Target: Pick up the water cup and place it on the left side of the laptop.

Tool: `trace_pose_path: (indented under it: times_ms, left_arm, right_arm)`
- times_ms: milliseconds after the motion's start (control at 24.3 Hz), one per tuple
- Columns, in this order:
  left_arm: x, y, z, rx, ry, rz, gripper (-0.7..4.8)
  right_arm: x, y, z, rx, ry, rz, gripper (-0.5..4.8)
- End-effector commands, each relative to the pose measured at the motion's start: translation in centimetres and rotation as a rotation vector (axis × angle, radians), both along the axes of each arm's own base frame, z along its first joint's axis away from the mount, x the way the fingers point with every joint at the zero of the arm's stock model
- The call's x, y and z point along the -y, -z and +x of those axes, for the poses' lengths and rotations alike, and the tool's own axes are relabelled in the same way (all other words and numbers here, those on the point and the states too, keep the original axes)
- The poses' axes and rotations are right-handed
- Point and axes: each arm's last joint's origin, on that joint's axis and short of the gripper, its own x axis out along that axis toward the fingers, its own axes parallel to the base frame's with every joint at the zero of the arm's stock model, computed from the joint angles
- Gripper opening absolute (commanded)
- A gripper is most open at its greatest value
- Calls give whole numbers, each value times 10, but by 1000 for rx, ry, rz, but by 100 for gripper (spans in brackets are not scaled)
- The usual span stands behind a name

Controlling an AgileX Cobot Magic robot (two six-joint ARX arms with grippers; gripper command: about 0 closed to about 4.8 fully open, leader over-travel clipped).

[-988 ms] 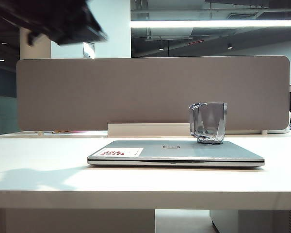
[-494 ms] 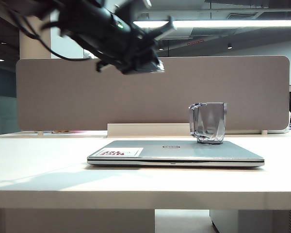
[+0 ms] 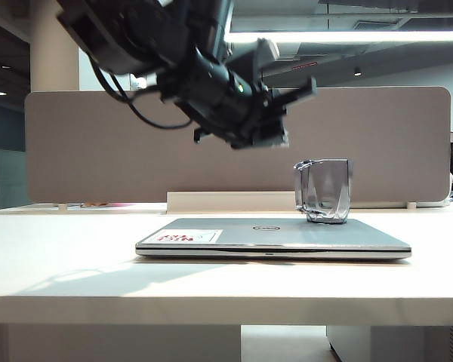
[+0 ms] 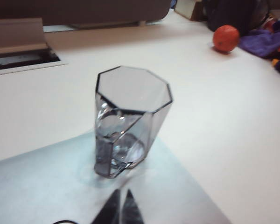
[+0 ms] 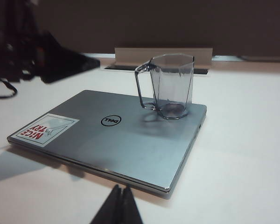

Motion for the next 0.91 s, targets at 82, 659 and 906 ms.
trace_pose_path:
  times_ms: [82,659,906]
  left_arm:
    - [15,11,5,13,-76,29,183]
    - [59,36,33,47,-180,88,184]
    - [65,36,41,57,-215,88,184]
  right_arm:
    - [0,-3,0,40,0,1,-5]
    - [0,-3,0,45,18,1,-5]
    - [0,-3,0,44,16,1,-5]
